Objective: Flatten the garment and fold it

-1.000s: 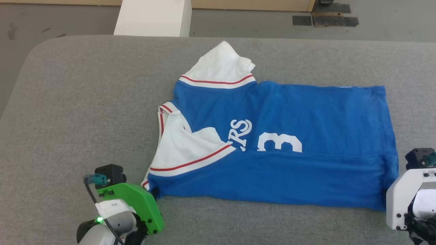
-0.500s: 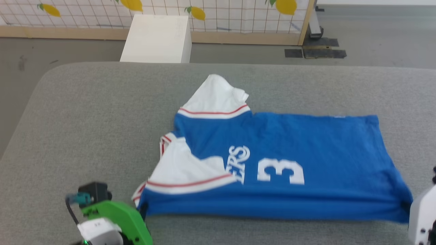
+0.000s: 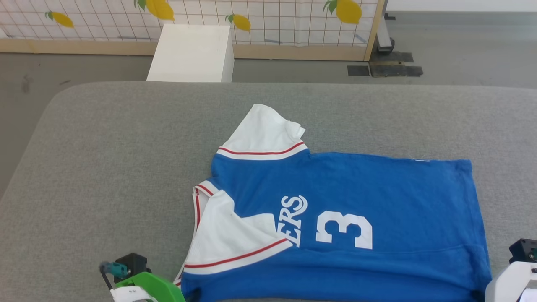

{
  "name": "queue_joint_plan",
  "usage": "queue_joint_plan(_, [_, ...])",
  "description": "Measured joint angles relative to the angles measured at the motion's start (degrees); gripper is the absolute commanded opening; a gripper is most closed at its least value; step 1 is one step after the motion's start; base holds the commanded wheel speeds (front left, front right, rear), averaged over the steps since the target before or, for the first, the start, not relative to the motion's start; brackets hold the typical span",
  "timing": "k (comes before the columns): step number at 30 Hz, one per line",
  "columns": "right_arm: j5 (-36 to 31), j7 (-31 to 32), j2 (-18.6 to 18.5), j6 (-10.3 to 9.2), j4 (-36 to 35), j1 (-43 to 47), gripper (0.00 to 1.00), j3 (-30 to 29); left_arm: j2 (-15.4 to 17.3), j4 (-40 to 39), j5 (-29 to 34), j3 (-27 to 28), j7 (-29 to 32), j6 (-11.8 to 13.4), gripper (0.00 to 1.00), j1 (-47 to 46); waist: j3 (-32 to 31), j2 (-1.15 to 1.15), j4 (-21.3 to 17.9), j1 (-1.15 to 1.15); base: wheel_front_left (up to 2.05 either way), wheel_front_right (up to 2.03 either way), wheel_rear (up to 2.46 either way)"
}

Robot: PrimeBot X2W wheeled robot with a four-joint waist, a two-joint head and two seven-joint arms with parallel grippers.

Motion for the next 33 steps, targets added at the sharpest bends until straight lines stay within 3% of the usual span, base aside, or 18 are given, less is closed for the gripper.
queue_joint_plan(9, [4.21,-0.65,-2.14,-0.01,-4.70,-1.25,1.00,-3.10,5.46,-7.91,0.68,4.24,0.36,0.98,1.00,-1.43,-1.67,0.00,-0.52,0.00,0.00,0.00,0.00])
queue_joint_plan(15, [4.90,-4.94,-3.02,-0.02,-10.92,-7.13,1.00,-7.25,7.15,-13.89,3.49,7.73,-4.68,0.51,1.00,-7.06,-2.01,0.00,-1.36,0.00,0.00,0.00,0.00])
queue_joint_plan(20, [3.71,-14.02,-3.65,-0.02,-11.84,-12.82,1.00,-5.92,4.80,-12.24,8.71,7.26,-17.47,-4.56,1.00,-13.41,-0.61,0.00,-1.99,0.00,0.00,0.00,0.00])
queue_joint_plan(26, [2.90,-21.67,-5.41,-0.02,-8.80,-15.54,1.00,-3.26,0.43,-4.98,14.67,3.72,-31.18,-10.57,1.00,-20.01,2.18,0.00,-2.21,0.00,0.00,0.00,0.00])
queue_joint_plan(33, [3.01,-24.43,-7.28,-0.02,-5.97,-18.35,1.00,-2.16,-3.76,7.26,18.33,-0.31,-38.28,-15.04,1.00,-29.30,6.88,0.00,-2.09,0.00,0.00,0.00,0.00])
